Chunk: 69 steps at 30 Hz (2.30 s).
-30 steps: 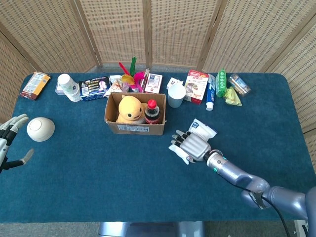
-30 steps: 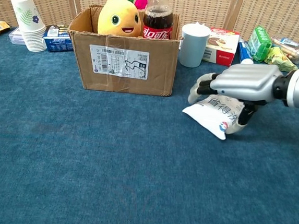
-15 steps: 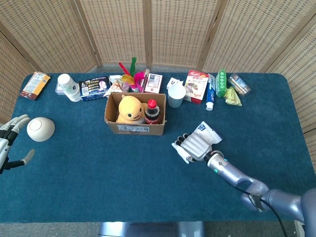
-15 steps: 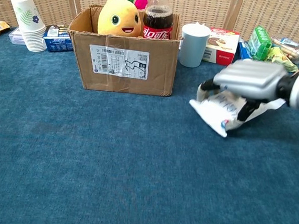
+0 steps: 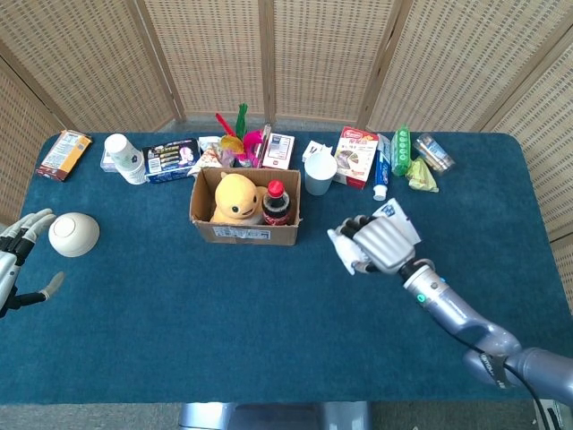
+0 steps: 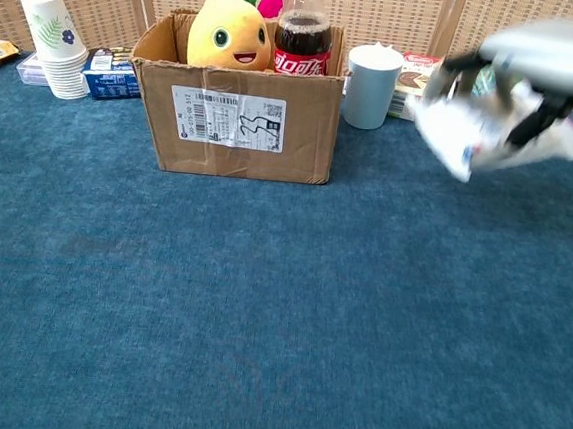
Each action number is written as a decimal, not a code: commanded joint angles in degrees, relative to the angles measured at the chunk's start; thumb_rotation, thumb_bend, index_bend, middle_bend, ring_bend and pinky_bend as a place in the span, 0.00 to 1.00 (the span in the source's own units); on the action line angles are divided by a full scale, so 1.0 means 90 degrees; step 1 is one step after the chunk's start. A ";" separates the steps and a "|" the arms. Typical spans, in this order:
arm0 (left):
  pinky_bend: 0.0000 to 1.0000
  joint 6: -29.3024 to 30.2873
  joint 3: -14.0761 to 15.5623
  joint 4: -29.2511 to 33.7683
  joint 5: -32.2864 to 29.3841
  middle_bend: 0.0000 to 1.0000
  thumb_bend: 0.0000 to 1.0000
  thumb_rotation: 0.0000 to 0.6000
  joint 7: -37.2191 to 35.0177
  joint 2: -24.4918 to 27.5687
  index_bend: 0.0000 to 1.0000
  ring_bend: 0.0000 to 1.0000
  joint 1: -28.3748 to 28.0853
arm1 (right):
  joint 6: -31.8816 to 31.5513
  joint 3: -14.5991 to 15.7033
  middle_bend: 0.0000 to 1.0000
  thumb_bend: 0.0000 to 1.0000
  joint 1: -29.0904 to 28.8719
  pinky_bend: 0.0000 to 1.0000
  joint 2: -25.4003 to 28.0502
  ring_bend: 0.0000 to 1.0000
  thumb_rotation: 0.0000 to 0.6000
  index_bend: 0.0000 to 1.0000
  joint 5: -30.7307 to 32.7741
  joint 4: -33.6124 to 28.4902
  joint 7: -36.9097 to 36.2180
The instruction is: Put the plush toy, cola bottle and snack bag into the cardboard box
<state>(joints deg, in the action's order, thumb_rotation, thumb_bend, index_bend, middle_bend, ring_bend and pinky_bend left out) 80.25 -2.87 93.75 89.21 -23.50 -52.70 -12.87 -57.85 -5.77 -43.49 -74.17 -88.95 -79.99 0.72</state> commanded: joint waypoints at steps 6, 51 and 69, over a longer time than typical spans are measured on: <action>0.11 0.0027 0.0001 0.0005 0.0025 0.00 0.42 1.00 -0.0035 0.0012 0.00 0.00 0.0007 | -0.0527 -0.0938 0.47 0.42 -0.0034 0.55 0.0863 0.37 1.00 0.52 0.0531 -0.0744 -0.0298; 0.11 -0.0342 -0.0046 -0.0171 -0.0209 0.00 0.42 1.00 -0.0072 -0.0081 0.00 0.00 -0.0139 | -0.0757 -0.2549 0.47 0.42 -0.3451 0.54 -0.2362 0.35 1.00 0.51 0.4158 -0.1044 0.3618; 0.11 -0.0469 -0.0059 -0.0163 -0.0277 0.00 0.42 1.00 0.0058 -0.0127 0.00 0.00 -0.0201 | -0.0862 -0.3293 0.47 0.42 -0.3376 0.54 -0.1989 0.35 1.00 0.51 0.4343 -0.1091 0.2902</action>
<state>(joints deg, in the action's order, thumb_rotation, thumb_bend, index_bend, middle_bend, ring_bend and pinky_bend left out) 76.07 -3.39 92.25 86.77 -23.05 -53.81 -14.65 -65.38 -34.69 -73.93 -92.63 -50.73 -89.23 27.23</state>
